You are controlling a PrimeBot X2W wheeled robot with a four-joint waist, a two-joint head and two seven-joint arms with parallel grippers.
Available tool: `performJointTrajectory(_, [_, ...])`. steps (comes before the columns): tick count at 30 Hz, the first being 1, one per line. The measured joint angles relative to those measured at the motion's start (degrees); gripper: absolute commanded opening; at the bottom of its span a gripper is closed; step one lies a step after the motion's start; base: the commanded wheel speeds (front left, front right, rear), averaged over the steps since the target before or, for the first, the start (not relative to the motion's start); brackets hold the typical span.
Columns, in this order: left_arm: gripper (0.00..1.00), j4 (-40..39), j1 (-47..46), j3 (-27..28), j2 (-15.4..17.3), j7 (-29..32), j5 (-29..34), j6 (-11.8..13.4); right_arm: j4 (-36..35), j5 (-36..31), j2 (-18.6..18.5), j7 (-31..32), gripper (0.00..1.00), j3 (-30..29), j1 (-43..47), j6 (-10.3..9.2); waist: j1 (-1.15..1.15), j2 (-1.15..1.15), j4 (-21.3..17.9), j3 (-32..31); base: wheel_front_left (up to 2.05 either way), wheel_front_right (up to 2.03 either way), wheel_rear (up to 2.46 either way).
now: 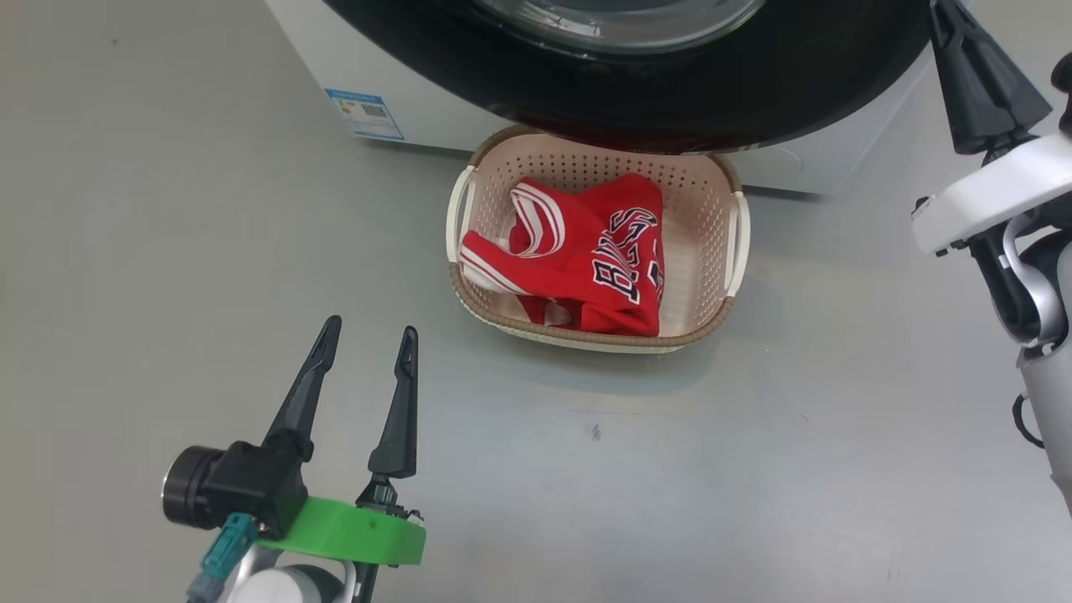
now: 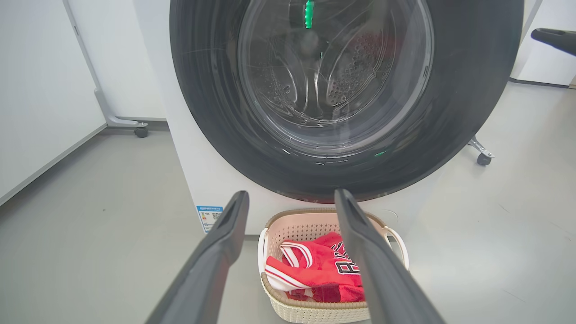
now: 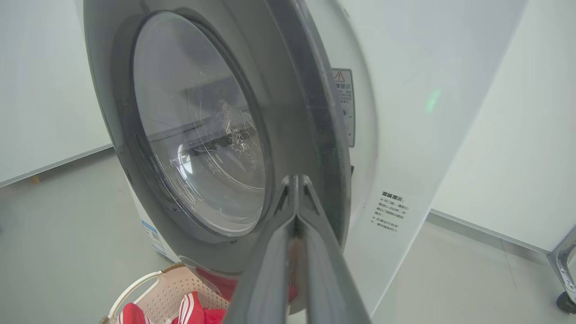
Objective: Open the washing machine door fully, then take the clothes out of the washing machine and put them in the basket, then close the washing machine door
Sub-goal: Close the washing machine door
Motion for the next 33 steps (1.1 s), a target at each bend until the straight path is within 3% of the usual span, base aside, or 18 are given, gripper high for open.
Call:
performJointTrajectory(13, [1.0, 3.25, -4.47, -1.45, -0.74, -1.91, -0.68, -0.31, 7.13, -0.13, -0.42, 1.41, 0.0, 0.04, -7.12, 0.67, 0.0, 0.0, 5.36, 4.5, 0.0, 0.0, 0.0])
performJointTrajectory(33, [1.0, 7.25, -6.19, -3.08, -1.02, -3.67, -1.41, -0.3, 15.86, 0.73, -0.99, 1.41, 0.0, -2.26, -15.17, 1.26, 0.0, 0.0, 6.69, 5.34, 0.0, 0.0, 0.0])
